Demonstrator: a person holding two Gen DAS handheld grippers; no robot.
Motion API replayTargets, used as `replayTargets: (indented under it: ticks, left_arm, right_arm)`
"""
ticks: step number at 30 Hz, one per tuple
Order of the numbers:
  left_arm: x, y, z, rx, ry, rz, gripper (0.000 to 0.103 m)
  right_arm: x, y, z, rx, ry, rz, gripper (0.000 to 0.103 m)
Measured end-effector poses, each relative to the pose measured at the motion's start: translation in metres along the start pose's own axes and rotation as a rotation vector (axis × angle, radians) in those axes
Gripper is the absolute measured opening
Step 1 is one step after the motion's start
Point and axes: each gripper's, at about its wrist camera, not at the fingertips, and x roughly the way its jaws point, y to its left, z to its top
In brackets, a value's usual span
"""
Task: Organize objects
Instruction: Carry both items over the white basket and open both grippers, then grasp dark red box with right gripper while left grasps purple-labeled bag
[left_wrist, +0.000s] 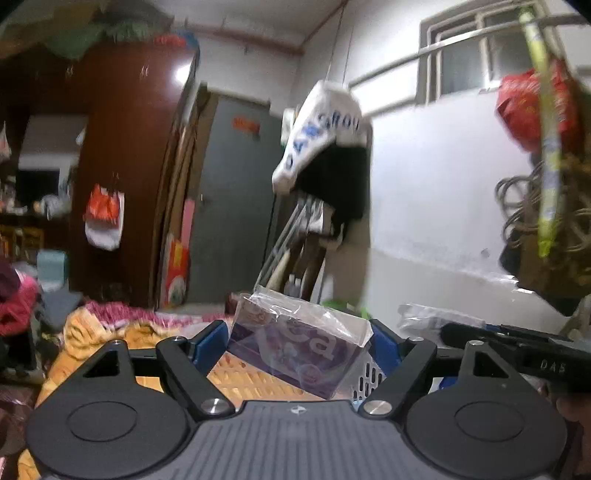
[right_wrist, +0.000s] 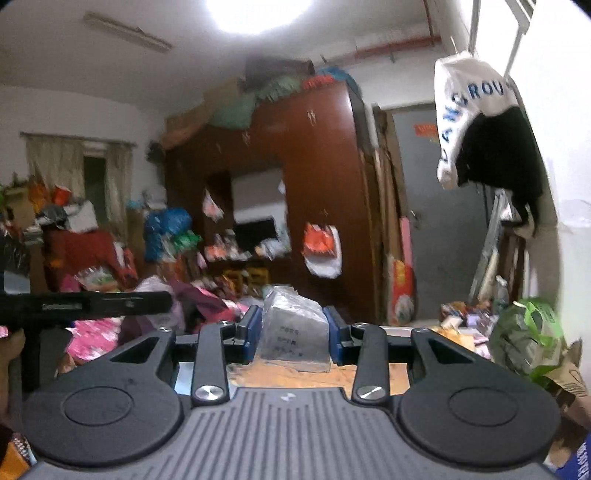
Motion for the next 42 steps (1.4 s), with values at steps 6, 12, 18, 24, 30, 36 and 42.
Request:
replayTargets:
  ticks: [6, 12, 18, 24, 30, 36, 42]
  left_arm:
    - [0.057, -0.006, -0.007, -0.002, 0.098, 0.084, 0.103]
    - [0.019, 0.0, -0.032, 0.0, 0.083, 0.063, 0.103]
    - [-0.083, -0.015, -0.096, 0.065, -0.036, 0.053, 0.103]
    - [-0.13, -0.016, -0.163, 0.006, -0.052, 0.072, 0.102]
    - [-0.138, -0.004, -0.184, 0.017, -0.007, 0.151, 0.096]
    - [-0.126, -0.002, -0.194, 0.027, 0.031, 0.155, 0.09]
    - [-0.119, -0.014, -0.201, 0.034, 0.05, 0.155, 0.09]
  right_arm:
    - [0.033, -0.007, -0.007, -0.035, 0.05, -0.047, 0.091]
    - [-0.009, -0.005, -0.029, -0.014, 0.031, -0.072, 0.103]
    - [-0.086, 0.005, -0.1, 0.09, -0.002, -0.024, 0.103]
    - [-0.115, 0.013, -0.154, 0.205, 0.037, 0.081, 0.102]
    - [-0.094, 0.019, -0.159, 0.156, 0.085, -0.007, 0.083]
    - [-0.074, 0.035, -0.168, 0.093, 0.148, -0.053, 0.082]
    - [-0.087, 0.039, -0.178, 0.099, 0.142, -0.075, 0.065]
